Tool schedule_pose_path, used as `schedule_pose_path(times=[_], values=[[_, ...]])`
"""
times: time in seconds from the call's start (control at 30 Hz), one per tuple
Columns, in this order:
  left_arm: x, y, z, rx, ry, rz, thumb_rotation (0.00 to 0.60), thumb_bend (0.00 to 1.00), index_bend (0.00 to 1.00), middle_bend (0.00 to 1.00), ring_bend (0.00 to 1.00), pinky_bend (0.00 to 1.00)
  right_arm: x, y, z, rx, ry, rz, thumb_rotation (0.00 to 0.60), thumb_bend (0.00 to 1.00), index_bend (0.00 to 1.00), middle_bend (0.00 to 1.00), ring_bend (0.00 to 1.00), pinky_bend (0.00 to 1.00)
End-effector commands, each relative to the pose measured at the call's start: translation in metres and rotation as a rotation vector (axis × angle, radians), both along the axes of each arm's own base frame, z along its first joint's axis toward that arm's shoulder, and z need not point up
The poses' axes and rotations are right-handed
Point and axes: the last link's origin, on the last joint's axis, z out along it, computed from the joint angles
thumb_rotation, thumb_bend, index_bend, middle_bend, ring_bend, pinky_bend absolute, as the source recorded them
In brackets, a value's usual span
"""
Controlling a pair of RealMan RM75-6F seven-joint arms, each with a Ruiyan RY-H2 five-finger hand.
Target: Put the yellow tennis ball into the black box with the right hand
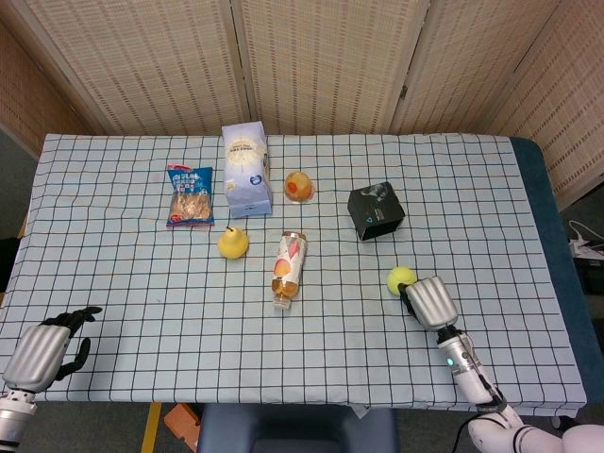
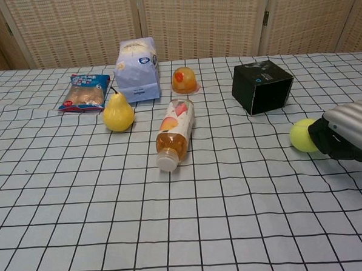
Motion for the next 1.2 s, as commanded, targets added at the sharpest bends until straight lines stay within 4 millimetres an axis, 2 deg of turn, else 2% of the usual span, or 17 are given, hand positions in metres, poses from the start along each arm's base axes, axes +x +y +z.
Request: schedule_pose_path(times=[0.03,0.6,0.9,1.2], values=[[0.0,0.0,0.0,0.001,0.001,-0.001,0.6,0.57,0.24,0.33,0.33,0.43,0.001,-0.009,-0.001,0.0,-0.004,0.007,0.6,0.93,1.0,0.91,0.76,1.0],[0.0,0.0,0.001,0.005,0.001,0.0,0.6,0.57,0.24,0.33,0.33,0.43,-0.019,-0.041,0.002,0.031,0.028,-0.032,0.6,0.93,1.0,0.91,0.76,1.0],[0.0,0.0,0.0,0.004,0.003,0.002,0.6,0.57,0.24,0.33,0.33,0.43,-0.023,-0.058,0.006,0.032,0.062,-0.056,0.6,0.93,1.0,0.91,0.76,1.0],[0.0,0.0,0.0,0.004,0.002,0.003,0.6,0.57,0.24,0.33,0.33,0.43,-0.023,-0.064,0.004,0.038,0.068,-0.061,0.6,0.93,1.0,0.91,0.75,1.0]])
